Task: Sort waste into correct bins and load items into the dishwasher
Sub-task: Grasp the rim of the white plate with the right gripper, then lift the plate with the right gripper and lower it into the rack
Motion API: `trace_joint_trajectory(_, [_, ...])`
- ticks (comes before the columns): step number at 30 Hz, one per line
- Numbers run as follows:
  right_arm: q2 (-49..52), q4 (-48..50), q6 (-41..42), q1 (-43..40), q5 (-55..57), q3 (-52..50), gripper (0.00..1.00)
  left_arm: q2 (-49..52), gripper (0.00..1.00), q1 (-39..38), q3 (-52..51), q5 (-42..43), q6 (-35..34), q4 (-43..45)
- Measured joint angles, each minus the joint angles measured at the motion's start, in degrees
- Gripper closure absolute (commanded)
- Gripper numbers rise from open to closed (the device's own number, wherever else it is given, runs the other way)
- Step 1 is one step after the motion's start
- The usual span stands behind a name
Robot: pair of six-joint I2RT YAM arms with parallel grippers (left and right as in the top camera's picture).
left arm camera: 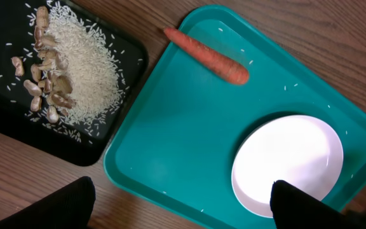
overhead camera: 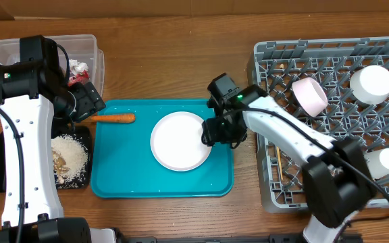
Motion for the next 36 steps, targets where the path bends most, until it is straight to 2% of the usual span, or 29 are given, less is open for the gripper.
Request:
trace_joint_trajectory(4, [3.4,1.0,0.5,0.2,-1.3,0.0,0.39,0.0,0.1,0.0,0.0,0.0,0.1,0.0])
trace_joint_trajectory(5, [4.1,1.4,0.6,0.2,-1.8,0.0,0.42,0.0,0.1,0.0,0.0,0.0,0.1,0.0])
trace_joint_trajectory(10, [7.1,3.0,1.5,0.4,-3.7,0.0,0.73,0.0,0.1,0.0,0.0,0.0,0.1,0.0])
trace_joint_trajectory(11, [7.4,3.1,1.4,0.5,-3.9,0.0,0.76,0.0,0.1,0.0,0.0,0.0,0.1,0.0])
trace_joint_trajectory(13, [7.7,3.1,2.1,0.6,-4.2,0.0,0.93,0.0,0.1,0.0,0.0,0.0,0.1,0.0])
trace_joint_trajectory(14, [7.8,3.2,2.6,0.6,-4.2,0.0,0.96,0.0,0.1,0.0,0.0,0.0,0.1,0.0])
trace_joint_trajectory(22, [7.8,1.1,4.3,0.0,-2.3,0.8,0.96,0.0,0.1,0.0,0.0,0.0,0.2,0.0])
trace_joint_trajectory(26, [4.6,-4.2,4.5,-3.1,4.6,3.5,0.96,0.0,0.1,0.0,0.0,0.0,0.2,0.0])
trace_joint_trajectory(33, [-14.0,-6.7,4.6,-8.9,27.4,8.4,0.96,0.0,0.1,0.0,0.0,0.0,0.7,0.0])
trace_joint_trajectory(36, [-21.8,-7.2,4.9,-9.2,41.2,9.5,0.96,0.0,0.1,0.0,0.0,0.0,1.1,0.1])
